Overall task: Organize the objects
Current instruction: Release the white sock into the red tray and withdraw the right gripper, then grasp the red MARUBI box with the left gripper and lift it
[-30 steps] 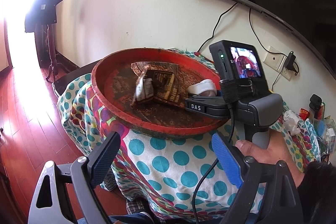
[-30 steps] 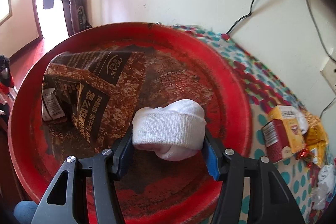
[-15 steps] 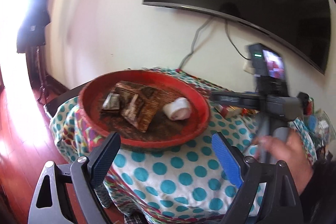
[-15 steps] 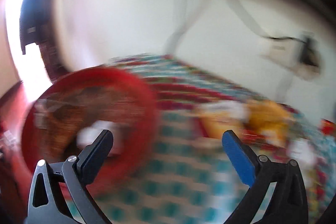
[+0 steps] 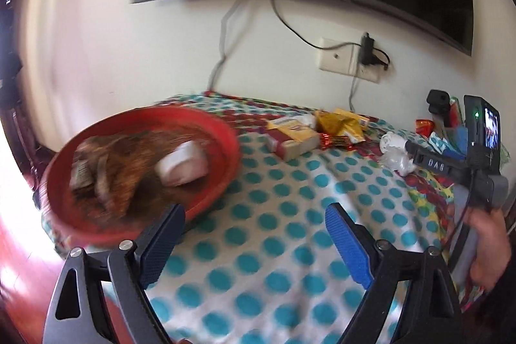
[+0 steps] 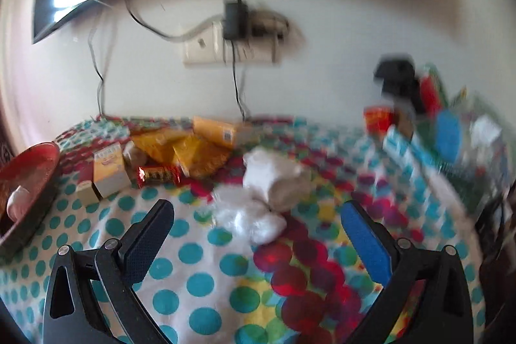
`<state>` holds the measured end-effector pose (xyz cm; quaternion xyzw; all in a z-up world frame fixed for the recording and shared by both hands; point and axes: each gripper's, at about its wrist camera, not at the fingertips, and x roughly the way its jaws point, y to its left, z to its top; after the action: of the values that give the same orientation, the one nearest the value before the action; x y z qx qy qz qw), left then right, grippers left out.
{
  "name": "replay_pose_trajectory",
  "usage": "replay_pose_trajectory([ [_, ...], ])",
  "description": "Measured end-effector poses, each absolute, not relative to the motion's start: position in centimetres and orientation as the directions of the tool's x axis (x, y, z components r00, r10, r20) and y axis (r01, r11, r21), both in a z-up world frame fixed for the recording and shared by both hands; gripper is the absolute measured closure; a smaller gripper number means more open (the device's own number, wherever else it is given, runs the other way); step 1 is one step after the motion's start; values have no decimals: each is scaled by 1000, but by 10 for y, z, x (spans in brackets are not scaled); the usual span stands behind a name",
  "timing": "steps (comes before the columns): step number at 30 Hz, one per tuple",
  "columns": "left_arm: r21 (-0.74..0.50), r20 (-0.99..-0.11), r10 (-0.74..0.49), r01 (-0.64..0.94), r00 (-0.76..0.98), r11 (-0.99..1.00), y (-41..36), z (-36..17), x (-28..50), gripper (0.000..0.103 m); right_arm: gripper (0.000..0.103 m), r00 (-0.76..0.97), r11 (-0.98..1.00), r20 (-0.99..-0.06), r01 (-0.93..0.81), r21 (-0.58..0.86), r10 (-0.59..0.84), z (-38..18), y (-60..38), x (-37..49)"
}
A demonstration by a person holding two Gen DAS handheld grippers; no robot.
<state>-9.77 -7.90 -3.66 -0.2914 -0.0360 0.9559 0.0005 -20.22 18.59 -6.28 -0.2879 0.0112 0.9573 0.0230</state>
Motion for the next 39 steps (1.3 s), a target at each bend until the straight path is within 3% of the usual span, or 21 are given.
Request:
replay_pose_trajectory([
  [4, -12, -626, 43, -45, -778, -999, -40, -39, -152, 12, 0, -807, -994, -586, -112, 21, 78, -70, 194, -206],
  [8, -3, -640, 79, -101, -764, -995, -8, -43, -185, 12, 0, -732, -993, -674, -114, -27, 102, -85, 206, -211],
  [18, -94, -714, 34, 48, -700, -994, -37, -68, -262, 12, 0, -667, -988, -745, -124, 97, 11, -100, 231, -218],
  [24, -33, -735, -30, 80, -677, -996, -34, -76, -290, 14, 0, -683, -986, -730, -98, 136, -33, -98, 232, -216],
  [26, -34, -747, -40, 98, -664, -995, -32, -80, -296, 29, 0, -666, -984, -744, -90, 156, -57, -101, 234, -220],
  [28, -43, -767, -38, 110, -641, -993, -32, -87, -303, 63, 0, -660, -977, -747, -97, 190, -79, -103, 239, -220],
  [32, -76, -766, -11, 107, -643, -991, -37, -90, -302, 68, 0, -662, -959, -740, -119, 258, -117, -106, 251, -219],
  [39, -52, -737, -16, 81, -675, -995, -30, -77, -282, 70, 0, -659, -969, -745, -105, 222, -100, -102, 242, -220],
])
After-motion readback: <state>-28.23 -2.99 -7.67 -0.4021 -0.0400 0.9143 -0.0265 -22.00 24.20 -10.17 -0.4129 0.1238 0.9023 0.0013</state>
